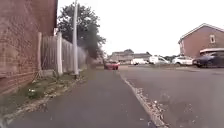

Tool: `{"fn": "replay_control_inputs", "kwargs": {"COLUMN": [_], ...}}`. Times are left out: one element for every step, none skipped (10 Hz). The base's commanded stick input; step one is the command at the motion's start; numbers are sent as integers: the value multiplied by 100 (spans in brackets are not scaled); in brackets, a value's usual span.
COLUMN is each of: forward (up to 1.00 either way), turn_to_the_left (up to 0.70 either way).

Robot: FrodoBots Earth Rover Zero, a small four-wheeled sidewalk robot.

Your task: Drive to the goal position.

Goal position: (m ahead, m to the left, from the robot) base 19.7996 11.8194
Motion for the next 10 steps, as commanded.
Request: {"fn": "replay_control_inputs", "kwargs": {"forward": [100,100,100,100,100,100,100,100,100,100], "turn_to_the_left": [0,0,0,0,0,0,0,0,0,0]}}
